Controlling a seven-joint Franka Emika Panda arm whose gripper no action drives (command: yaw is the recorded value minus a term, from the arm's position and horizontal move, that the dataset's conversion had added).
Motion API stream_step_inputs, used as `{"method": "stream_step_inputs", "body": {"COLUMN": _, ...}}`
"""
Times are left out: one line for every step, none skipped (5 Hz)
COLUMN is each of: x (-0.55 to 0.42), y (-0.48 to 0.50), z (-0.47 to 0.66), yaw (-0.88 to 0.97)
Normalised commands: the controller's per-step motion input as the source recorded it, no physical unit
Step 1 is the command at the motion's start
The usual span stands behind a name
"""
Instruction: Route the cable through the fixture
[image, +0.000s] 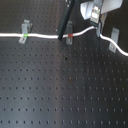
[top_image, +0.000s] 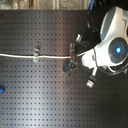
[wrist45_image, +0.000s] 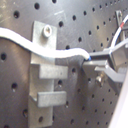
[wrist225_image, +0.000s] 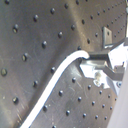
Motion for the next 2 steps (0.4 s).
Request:
{"method": "stream_step_inputs", "body": {"x": 0.027, "y": -0.093, "z": -0.32, "yaw": -0.11}}
{"method": "stream_step_inputs", "body": {"x": 0.040, "y": -0.111, "z": -0.37, "yaw": -0.26}}
